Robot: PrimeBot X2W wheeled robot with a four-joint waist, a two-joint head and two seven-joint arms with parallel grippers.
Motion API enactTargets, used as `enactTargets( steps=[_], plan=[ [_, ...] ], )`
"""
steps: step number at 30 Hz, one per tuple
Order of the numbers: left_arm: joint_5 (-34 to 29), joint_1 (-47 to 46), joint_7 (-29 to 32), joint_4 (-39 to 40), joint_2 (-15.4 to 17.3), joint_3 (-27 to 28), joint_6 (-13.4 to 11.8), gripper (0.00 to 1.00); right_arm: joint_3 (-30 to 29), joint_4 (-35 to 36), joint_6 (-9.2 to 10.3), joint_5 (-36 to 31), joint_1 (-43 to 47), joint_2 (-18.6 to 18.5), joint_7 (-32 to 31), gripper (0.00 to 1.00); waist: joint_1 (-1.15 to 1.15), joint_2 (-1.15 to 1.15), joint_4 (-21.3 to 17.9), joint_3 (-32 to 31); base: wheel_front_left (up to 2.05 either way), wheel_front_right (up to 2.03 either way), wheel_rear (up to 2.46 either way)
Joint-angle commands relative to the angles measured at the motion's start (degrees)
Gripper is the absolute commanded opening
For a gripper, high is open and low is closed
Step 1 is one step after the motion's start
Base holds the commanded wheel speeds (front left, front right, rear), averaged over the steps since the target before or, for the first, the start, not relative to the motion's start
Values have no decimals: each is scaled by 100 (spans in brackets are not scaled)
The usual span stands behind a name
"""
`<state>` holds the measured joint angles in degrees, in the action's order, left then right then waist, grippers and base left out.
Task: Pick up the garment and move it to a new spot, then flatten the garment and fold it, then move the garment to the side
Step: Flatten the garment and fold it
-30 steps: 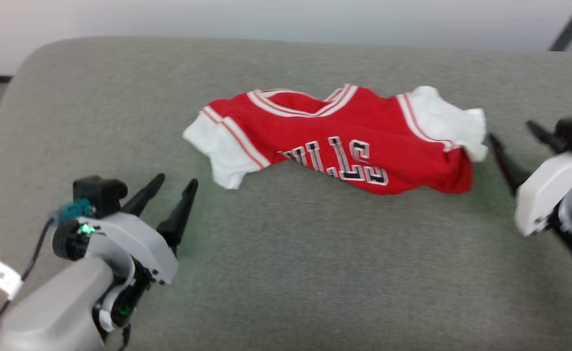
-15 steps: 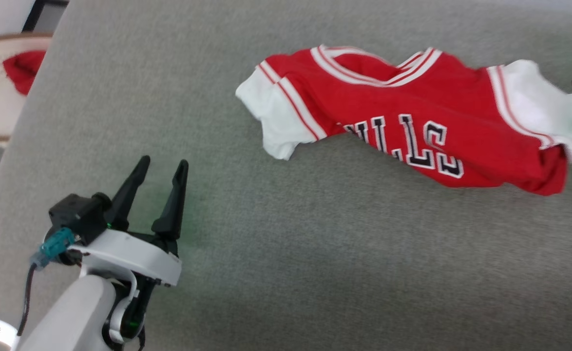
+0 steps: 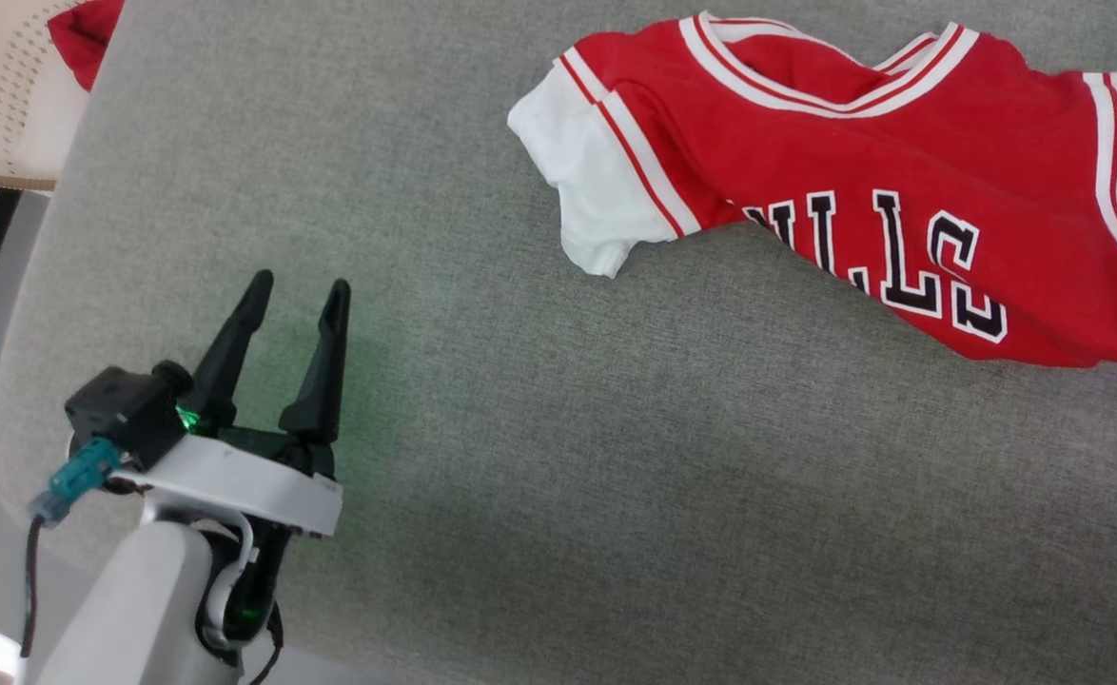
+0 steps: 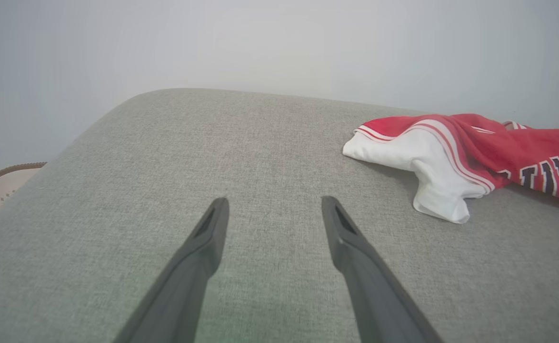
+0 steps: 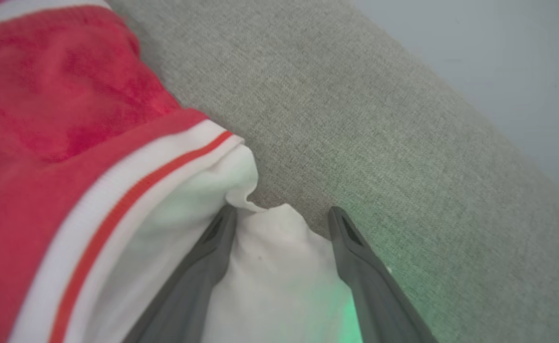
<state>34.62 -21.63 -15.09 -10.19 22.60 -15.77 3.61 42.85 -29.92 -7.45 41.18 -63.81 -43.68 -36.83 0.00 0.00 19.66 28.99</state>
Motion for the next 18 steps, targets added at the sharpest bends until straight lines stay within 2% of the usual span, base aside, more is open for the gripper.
enactTargets(
  steps=[1, 2, 4, 8, 12, 15, 18],
  plan=[
    [-31, 42, -6, -11, -17, 38, 35, 100, 217, -128, -6, 47, 215, 49, -79, 100, 0, 0, -4, 22, 0, 0, 0],
    [-65, 20, -6, -19, -19, 77, 54, 100, 312, -163, -6, 96, 201, 49, -96, 84, 0, 0, -19, 30, 0, 0, 0],
    [-118, -49, -7, -17, -6, 147, 113, 100, 498, -185, -6, 217, 155, 16, -154, 0, 0, 0, -52, 50, 0, 0, 0],
    [-191, -300, -7, -29, 139, 190, 245, 100, 758, -200, 0, 406, 16, -143, -135, 0, 0, 0, -116, 69, 0, 0, 0],
    [-152, -933, 212, 0, 499, -20, 352, 100, 894, -262, 3, 541, -212, -204, -11, 0, 0, 0, -194, 107, 0, 0, 0],
    [3, -1674, 669, 16, 832, -465, 396, 100, 1010, -302, 6, 582, -386, -149, 70, 0, 0, 0, -272, 168, 0, 0, 0],
    [636, -2502, 1330, -19, 1204, -1230, 389, 100, 1130, -317, 6, 613, -574, -58, 124, 0, 0, 0, -376, 264, 0, 0, 0]
  ],
)
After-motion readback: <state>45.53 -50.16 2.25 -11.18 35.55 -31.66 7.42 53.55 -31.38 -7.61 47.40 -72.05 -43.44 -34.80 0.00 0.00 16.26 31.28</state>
